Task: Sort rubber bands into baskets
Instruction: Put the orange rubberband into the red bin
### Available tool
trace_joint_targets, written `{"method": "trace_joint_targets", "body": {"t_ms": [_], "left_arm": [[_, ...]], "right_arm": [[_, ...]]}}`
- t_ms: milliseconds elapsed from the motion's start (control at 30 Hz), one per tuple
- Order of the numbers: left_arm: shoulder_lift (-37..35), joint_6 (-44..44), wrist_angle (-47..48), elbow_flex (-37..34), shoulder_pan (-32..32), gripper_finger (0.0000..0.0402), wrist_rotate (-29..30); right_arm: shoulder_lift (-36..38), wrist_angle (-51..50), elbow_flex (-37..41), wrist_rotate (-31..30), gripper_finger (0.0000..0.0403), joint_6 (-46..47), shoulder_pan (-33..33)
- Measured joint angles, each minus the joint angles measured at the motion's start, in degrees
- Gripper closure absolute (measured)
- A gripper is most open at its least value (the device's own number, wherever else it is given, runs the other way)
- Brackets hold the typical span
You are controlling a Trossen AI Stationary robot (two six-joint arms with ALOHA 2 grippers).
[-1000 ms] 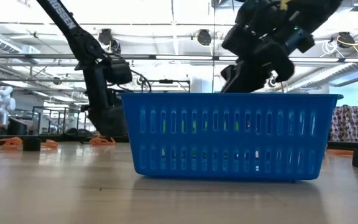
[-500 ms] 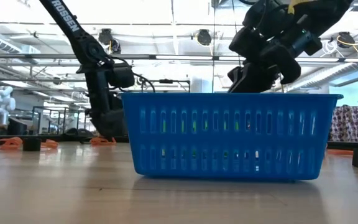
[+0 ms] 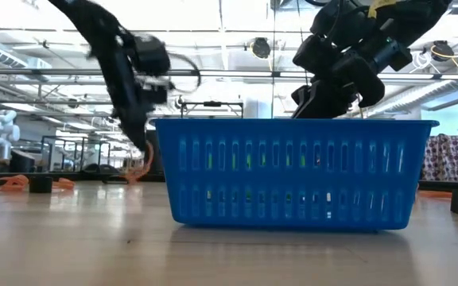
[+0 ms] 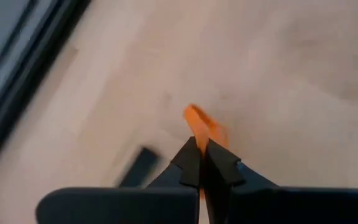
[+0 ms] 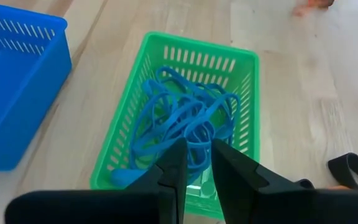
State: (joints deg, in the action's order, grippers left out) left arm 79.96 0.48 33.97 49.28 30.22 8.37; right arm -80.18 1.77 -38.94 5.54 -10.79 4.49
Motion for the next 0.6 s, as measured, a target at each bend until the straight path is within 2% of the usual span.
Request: {"method": "trace_joint_targets", "body": {"t_ms": [133,267,433,600], "left_arm": [[-8.6,-9.7,8.9,0.0,-5.5,0.0398,-6.3],[-14.0,-20.7,20.1,0.0,-12.2,0.0398,-10.2],[-17.2,-36.0,31.6,0.0,-22.2,0.0399,-17.9],[-17.7,-50.3,33.4,0.0,-33.8,0.0399,-24.4]], "right_arm": [[0.0,0.0,0.0,0.0,0.0337,-0.1,0.0],[-0.4,0.0,0.0,0.2,0.0337,-0.2,0.0],[-1.3,-0.2,0.0,0.2,0.0337,0.1,0.0],[-1.4,-0.7,0.0,0.2,0.0337,0.1,0.0]]}}
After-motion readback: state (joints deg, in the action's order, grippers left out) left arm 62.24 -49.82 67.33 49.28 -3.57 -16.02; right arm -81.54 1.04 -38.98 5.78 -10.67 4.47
